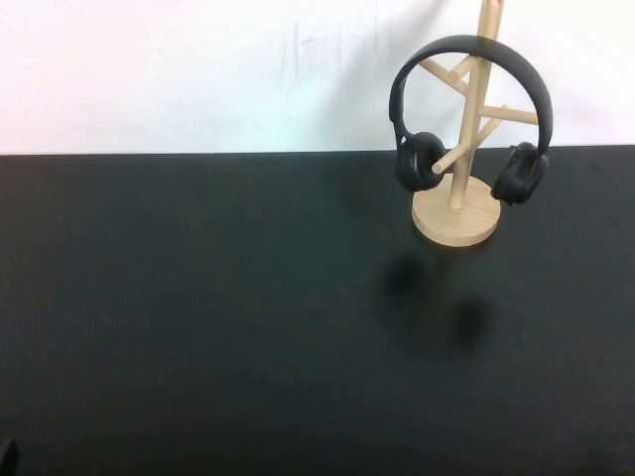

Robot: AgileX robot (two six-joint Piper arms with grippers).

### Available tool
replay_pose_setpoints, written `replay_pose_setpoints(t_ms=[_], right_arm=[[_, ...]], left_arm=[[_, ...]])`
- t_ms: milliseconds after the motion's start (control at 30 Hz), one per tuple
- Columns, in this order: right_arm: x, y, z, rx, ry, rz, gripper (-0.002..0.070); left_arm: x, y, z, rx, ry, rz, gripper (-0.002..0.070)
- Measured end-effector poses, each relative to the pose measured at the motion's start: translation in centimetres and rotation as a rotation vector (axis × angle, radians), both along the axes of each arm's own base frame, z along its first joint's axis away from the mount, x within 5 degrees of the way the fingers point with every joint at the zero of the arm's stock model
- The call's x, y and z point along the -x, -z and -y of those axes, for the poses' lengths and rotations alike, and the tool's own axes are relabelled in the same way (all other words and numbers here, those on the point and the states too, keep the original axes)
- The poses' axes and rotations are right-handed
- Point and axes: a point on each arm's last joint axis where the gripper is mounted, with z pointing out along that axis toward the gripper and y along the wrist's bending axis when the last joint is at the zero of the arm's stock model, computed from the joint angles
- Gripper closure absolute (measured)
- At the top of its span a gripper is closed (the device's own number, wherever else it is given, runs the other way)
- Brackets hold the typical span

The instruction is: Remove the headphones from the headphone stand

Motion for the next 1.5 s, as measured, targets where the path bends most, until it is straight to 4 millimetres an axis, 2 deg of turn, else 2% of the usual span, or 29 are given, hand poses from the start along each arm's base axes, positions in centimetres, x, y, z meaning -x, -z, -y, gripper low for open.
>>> replay_pose_setpoints(t_ms=[767,900,1200,1367,1500], right_arm=[[0.0,0.0,0.0,0.011,-0.001,-0.001,0.0685],[-0.2,-0.5,0.1,0.025,0.001,0.057,0.0685],[-0.4,-1.8,-0.7,-0.549,0.038,0.232,0.0685],[-0.5,-2.1,-0.8,-0.733,0.049,0.266,0.0685],[-0.2,-2.8,-1.6,-0.827,0.003,0.208,0.0684]], left_arm=[[0.0,0.0,0.0,0.0,0.0,0.0,0.0678],[0.0,0.0,0.0,0.0,0.0,0.0,0.0678],[0.0,0.0,0.0,0.0,0.0,0.0,0.0678],[0.0,0.0,0.0,0.0,0.0,0.0,0.0678],[0.0,0.0,0.0,0.0,0.0,0.0,0.0678]])
